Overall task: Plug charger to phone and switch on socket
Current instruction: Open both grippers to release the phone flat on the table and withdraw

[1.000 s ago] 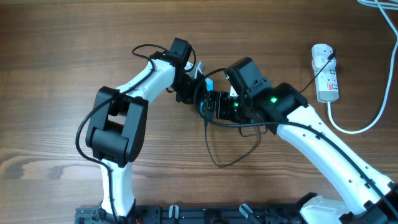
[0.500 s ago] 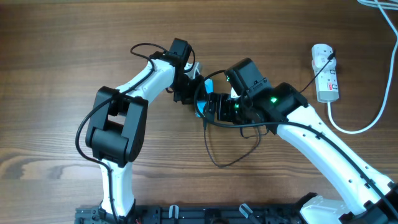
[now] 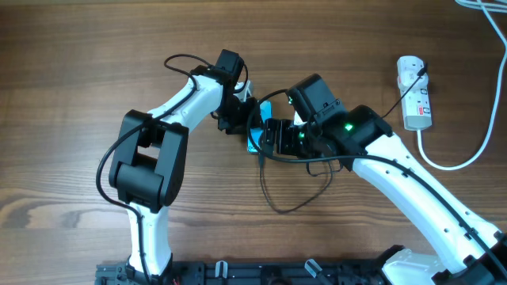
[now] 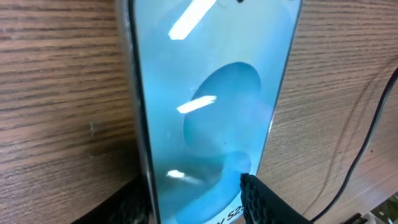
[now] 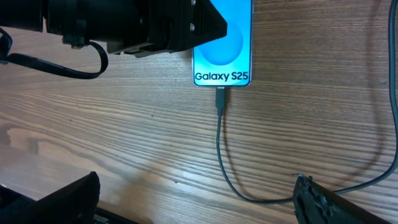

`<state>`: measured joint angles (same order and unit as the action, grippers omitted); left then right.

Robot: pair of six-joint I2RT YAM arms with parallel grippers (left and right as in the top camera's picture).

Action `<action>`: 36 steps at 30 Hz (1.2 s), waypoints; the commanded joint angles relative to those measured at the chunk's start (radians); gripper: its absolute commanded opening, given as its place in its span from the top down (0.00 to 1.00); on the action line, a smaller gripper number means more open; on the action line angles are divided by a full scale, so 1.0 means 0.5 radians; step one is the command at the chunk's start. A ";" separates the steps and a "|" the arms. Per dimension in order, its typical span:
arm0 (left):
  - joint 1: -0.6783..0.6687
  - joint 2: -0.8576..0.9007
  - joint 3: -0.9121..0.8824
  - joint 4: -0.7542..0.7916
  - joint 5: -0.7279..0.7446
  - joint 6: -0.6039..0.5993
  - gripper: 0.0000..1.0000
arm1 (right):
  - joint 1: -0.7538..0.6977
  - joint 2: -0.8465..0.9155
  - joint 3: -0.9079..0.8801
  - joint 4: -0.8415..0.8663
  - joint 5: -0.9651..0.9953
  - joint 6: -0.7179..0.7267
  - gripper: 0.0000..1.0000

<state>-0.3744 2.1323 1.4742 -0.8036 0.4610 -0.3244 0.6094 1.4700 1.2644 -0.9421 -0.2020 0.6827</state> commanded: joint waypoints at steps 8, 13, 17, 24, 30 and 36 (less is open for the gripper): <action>0.014 0.009 0.006 -0.037 -0.034 0.003 0.40 | -0.002 0.024 -0.017 -0.126 0.145 -0.057 0.00; 0.155 -0.132 0.182 -0.314 -0.034 0.008 0.32 | -0.002 0.024 -0.017 -0.175 0.272 -0.055 0.00; 0.279 -0.348 0.372 -0.553 -0.024 0.110 0.21 | -0.007 0.024 -0.017 -0.220 0.464 -0.050 0.00; 0.394 -1.043 0.493 -0.697 -0.024 0.217 0.10 | -0.296 0.024 -0.017 -0.313 0.617 -0.058 0.00; 0.394 -1.654 0.493 -0.726 -0.159 0.216 0.00 | -0.611 0.024 -0.017 -0.373 0.925 -0.054 0.00; 0.394 -1.834 0.493 -1.028 -0.199 0.216 0.00 | -0.631 0.024 -0.017 -0.256 0.787 -0.050 0.00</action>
<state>-0.1810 1.2148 1.7199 -1.2812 0.3859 -0.2367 0.2924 1.4708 1.2640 -1.0851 0.2176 0.6605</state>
